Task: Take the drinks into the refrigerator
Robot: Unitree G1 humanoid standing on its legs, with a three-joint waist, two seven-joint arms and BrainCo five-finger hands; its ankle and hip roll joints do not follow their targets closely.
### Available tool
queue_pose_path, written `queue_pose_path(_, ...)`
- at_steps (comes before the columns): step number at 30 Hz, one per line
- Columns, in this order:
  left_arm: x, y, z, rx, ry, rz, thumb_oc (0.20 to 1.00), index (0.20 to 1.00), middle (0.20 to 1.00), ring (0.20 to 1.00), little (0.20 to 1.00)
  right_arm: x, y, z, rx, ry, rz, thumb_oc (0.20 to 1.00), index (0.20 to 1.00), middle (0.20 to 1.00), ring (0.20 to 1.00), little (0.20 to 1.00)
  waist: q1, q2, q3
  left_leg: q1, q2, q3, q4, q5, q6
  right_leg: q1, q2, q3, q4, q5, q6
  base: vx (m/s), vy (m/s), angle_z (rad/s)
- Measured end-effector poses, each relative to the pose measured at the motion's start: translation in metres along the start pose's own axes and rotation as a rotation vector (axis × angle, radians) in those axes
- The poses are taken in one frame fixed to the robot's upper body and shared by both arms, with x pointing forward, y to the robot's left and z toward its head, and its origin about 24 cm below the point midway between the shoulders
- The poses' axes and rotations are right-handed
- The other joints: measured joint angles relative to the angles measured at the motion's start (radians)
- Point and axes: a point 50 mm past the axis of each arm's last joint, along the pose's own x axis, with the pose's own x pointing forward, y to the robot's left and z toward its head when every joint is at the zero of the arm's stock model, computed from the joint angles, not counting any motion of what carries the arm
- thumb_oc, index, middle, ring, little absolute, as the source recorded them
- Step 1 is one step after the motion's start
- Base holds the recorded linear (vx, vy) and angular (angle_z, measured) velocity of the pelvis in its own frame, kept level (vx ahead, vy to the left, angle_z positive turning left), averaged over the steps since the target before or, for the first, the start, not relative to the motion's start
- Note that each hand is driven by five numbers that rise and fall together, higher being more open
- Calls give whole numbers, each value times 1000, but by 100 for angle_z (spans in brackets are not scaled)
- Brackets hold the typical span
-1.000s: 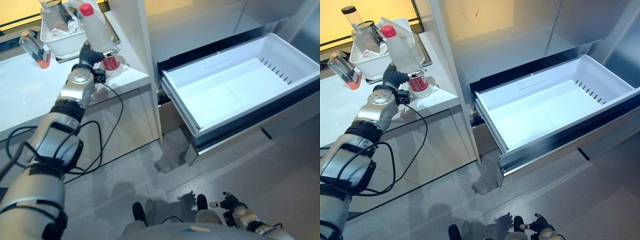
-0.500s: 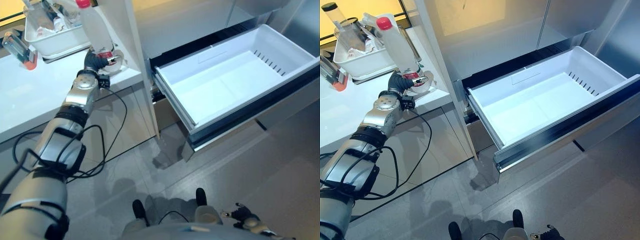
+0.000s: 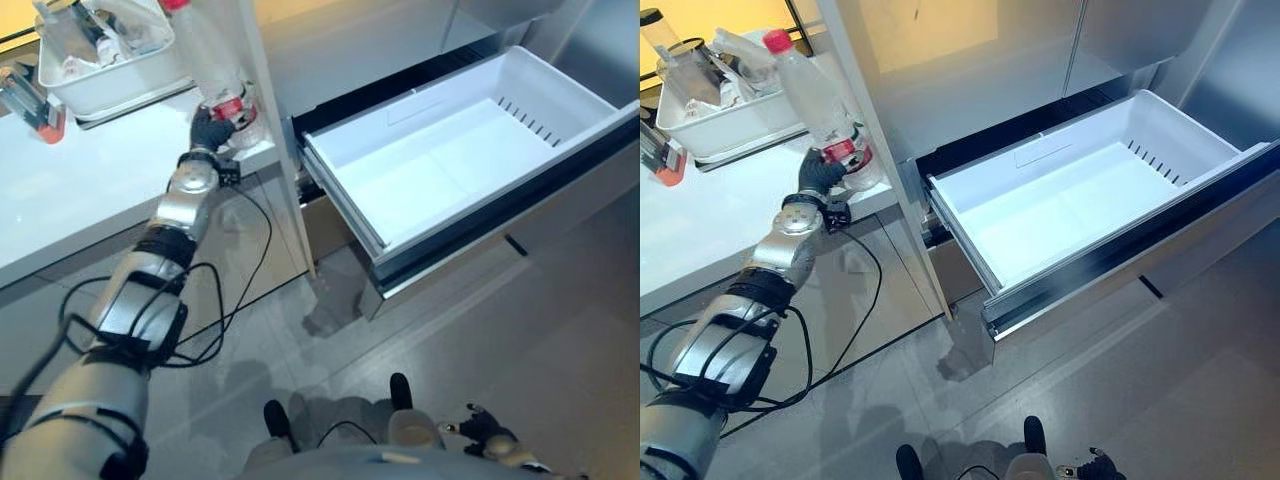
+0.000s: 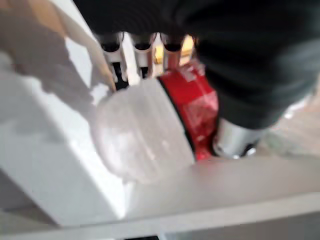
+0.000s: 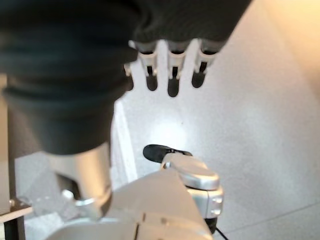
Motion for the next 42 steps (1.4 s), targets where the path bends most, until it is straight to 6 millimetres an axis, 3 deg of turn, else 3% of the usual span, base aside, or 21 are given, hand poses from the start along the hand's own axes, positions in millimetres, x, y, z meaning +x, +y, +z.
queue_pose_path(10,-12,-12,-12,-34,-5,-45,200,200,200,200,200,0,1,1,2,-5,4,1000,1000,1000,1000,1000,0,-15,-2,20,0,-8,0,1,1,27,0,-10,0,0,0,-8,-11,3)
queue_pose_path(17,-43,-26,-26,-113,-49,-153,200,200,200,200,200,-1,3,-1,12,1,6,1000,1000,1000,1000,1000,6,-26,-10,30,0,-10,0,2,3,37,0,-10,0,0,0,-34,-17,0)
queue_pose_path(20,-68,-29,-50,-145,2,-195,200,200,200,200,200,-1,2,0,51,-7,-1,1000,1000,1000,1000,1000,0,-25,-15,34,2,-8,-1,2,2,39,1,-9,0,0,0,-14,-17,-4)
queue_pose_path(25,-141,-35,-119,-232,240,-241,200,200,200,200,200,-2,1,-5,179,-2,-21,1000,1000,1000,1000,1000,2,-25,-15,35,4,-5,-1,2,2,37,3,-8,-1,1,-2,0,0,0)
queue_pose_path(27,-181,-27,-145,-280,352,-208,200,200,200,200,200,-4,-3,2,356,-56,-49,1000,1000,1000,1000,1000,2,-24,-15,36,4,-4,-1,2,2,37,3,-7,-2,1,-2,0,0,0)
queue_pose_path(31,-216,-14,-166,-298,458,-166,200,200,200,200,200,-6,-13,17,530,-161,-67,1000,1000,1000,1000,1000,27,-23,-15,40,4,-7,-5,-1,7,43,3,-8,-5,1,-2,3,2,1)
queue_pose_path(32,-219,-13,-167,-297,464,-164,200,200,200,200,200,-8,-16,18,558,-182,-72,1000,1000,1000,1000,1000,27,-23,-14,41,5,-6,-5,-1,8,42,3,-8,-6,1,-2,0,0,0)
queue_pose_path(38,-229,-7,-162,-324,446,-174,200,200,200,200,200,-25,-47,68,748,-499,-109,1000,1000,1000,1000,1000,33,-17,-19,51,4,-10,-6,-3,9,56,2,-8,-6,0,-2,3,1,1)
queue_pose_path(42,-231,-15,-161,-360,436,-170,200,200,200,200,200,-55,-67,97,765,-731,-153,1000,1000,1000,1000,1000,28,8,-35,51,4,-9,-6,-4,10,55,2,-8,-6,1,-2,0,0,0)
